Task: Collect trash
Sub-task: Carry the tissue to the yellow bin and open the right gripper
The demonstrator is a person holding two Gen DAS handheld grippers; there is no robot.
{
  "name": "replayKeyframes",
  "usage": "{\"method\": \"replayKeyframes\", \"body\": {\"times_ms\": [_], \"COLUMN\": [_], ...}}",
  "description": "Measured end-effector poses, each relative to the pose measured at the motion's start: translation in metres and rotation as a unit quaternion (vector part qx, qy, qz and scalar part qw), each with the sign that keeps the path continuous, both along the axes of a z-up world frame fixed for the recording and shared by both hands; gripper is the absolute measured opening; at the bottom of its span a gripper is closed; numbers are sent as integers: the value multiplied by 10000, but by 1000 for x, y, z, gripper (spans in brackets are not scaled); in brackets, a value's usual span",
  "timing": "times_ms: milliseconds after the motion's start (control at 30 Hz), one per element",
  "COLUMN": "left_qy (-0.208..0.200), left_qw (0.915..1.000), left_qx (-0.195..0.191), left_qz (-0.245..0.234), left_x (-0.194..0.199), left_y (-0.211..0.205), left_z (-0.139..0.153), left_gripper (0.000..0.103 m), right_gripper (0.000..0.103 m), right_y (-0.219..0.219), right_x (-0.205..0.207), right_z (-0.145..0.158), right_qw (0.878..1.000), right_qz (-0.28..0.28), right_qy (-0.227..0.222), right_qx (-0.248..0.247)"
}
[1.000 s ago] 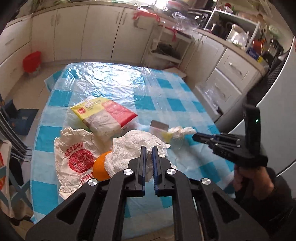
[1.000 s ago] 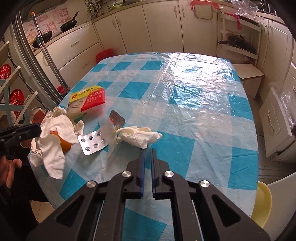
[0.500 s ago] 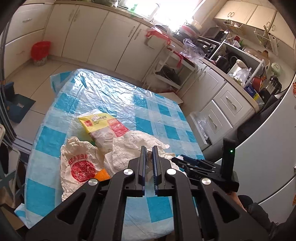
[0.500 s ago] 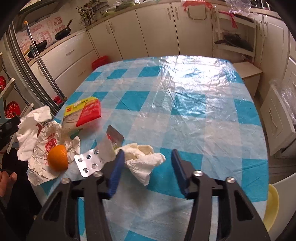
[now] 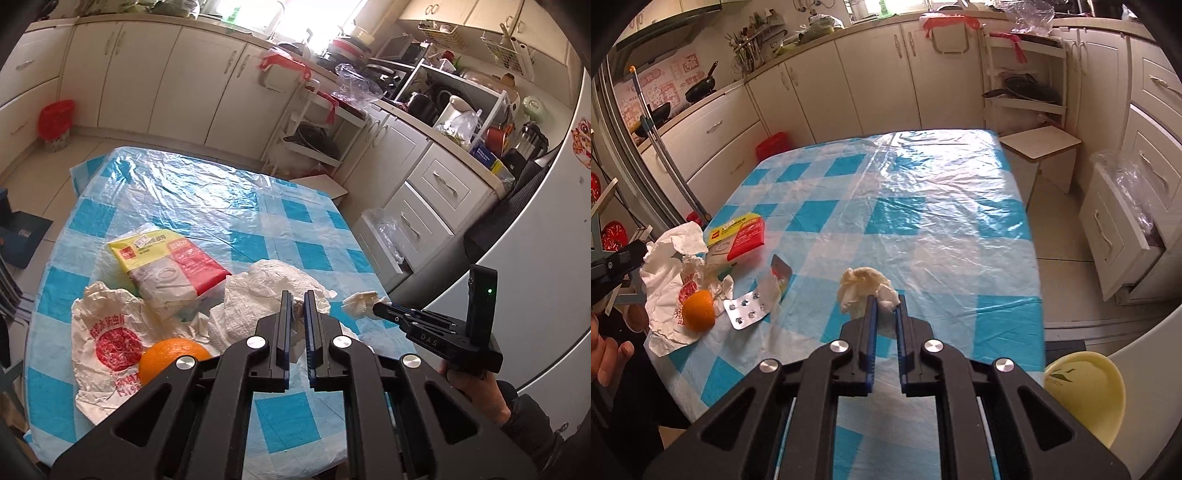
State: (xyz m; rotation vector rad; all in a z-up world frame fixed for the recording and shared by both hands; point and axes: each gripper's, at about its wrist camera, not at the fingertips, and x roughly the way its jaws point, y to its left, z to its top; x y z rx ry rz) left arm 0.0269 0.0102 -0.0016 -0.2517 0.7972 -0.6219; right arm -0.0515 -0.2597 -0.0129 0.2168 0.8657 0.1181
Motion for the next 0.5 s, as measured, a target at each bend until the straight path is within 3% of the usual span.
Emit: {"method": "replayKeyframes", "body": {"times_ms": [200, 500], "left_qy": [-323, -729], "left_qw": [9969, 9886], "left_qx": [672, 1140], "left_qz": [-236, -664], "left_x": [-11, -33], "left_y": [-47, -110], "left_z": [0, 6], "left_gripper": [6, 6], "right_gripper": [10, 10], "right_y": [-37, -117], "right_x": [-23, -59], "right_z": [2, -18], "right_qw": [9987, 9845], "right_qz": [-463, -1687], "right_qy": [-95, 218], "right_qx": [-171, -427]}}
